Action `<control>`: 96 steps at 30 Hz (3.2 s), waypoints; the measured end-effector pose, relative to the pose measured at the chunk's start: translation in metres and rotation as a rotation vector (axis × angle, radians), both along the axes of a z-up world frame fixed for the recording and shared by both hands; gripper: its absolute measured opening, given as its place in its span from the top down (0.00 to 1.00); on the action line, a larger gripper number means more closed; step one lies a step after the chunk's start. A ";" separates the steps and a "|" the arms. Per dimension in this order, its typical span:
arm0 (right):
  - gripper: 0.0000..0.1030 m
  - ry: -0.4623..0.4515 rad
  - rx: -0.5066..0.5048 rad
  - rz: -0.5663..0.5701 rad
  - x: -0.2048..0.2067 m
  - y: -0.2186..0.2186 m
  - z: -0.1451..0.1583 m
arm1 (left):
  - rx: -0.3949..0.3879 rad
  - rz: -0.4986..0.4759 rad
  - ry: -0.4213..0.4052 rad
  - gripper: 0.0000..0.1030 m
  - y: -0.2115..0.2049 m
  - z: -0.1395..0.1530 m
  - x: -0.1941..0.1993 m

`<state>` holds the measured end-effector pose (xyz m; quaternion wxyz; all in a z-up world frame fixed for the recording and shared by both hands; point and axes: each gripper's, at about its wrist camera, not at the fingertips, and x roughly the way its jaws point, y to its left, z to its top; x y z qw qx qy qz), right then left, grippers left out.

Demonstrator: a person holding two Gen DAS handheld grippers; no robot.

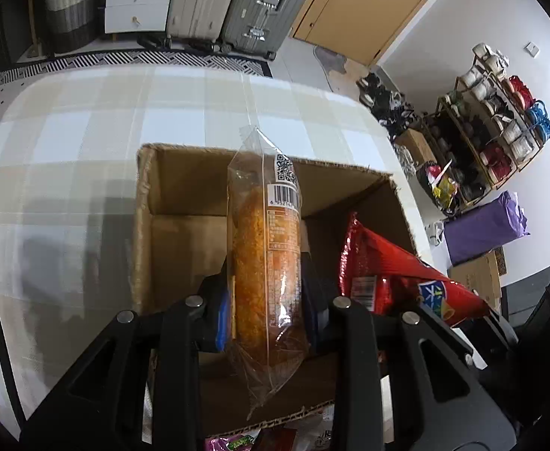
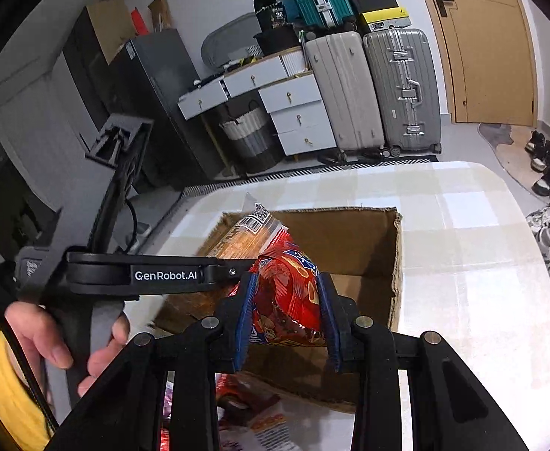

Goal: Organize snacks
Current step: 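Carry the bread roll and red chip bag into the box with both tools, then open both tools to drop the snacks into the box and withdraw, then move both tools back over the remaining snack pile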

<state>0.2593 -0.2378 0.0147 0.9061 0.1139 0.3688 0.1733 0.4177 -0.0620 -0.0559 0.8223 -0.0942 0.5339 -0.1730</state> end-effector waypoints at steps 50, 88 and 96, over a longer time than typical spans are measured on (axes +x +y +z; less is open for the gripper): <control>0.53 -0.191 -0.020 -0.055 -0.136 -0.018 0.074 | 0.012 0.125 -0.241 0.23 0.042 0.102 -0.187; 0.13 -0.234 -0.089 0.075 -0.266 0.013 -0.010 | 0.170 0.304 -0.531 0.01 0.091 0.057 -0.406; 0.12 -0.197 -0.099 0.068 -0.257 0.010 -0.018 | 0.280 0.206 -0.545 0.01 0.060 0.046 -0.390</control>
